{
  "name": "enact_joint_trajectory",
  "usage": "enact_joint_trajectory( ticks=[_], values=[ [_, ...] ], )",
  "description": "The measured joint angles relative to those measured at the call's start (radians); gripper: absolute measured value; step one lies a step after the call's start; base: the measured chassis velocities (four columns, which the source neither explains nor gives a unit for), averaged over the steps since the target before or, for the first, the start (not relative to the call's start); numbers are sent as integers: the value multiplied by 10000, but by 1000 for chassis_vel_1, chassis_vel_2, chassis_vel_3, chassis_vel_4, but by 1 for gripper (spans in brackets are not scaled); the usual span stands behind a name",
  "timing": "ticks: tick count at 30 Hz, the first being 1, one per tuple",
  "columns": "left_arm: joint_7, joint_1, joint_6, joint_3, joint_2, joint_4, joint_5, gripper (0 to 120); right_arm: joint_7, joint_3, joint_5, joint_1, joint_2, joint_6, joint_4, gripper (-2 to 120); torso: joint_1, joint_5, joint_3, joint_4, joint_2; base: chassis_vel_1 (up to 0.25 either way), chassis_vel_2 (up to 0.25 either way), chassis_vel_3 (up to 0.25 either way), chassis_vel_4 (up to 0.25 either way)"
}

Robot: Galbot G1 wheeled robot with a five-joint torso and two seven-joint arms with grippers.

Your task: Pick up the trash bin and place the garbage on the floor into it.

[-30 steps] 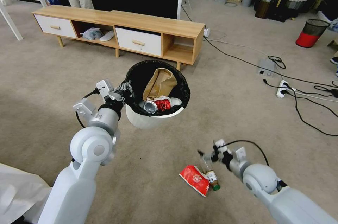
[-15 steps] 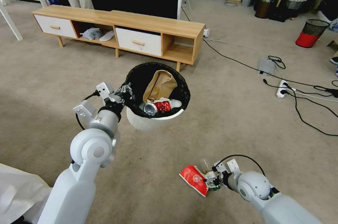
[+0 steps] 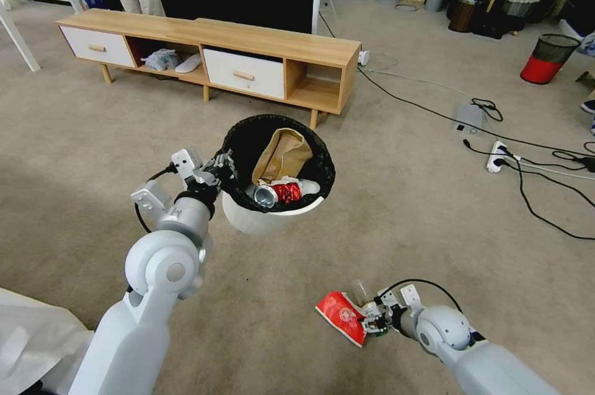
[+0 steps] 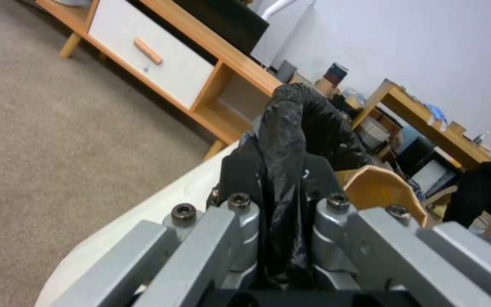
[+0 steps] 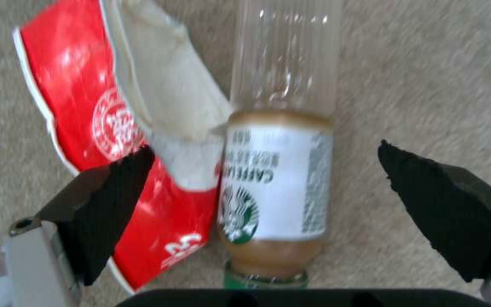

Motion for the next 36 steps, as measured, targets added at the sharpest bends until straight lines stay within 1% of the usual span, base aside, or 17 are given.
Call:
enact_joint_trajectory(
  ticks=[9,13,19,26,36],
  values=[
    [63,-32,-34,63,-60,116,41,7,-260,311,6,111,-129,401,-58,100,0,0,0,0,0,0,0,0,0],
    [86,-18,-56,64,-54,152,52,7,-403,408,-31,574,95,624,-618,100,0,0,0,0,-1,0,0,0,0],
    [95,11,-60,52,-19,150,54,7,-430,338,-57,927,272,749,-930,100,0,-1,0,1,0,0,0,0,0],
    [95,-24,-61,12,19,147,20,7,-430,376,-53,841,230,805,-853,100,0,0,0,0,0,0,0,0,0],
    [95,-56,-63,69,0,147,2,7,-426,441,-204,678,218,1010,-840,100,0,0,0,0,0,0,0,0,0]
  ],
)
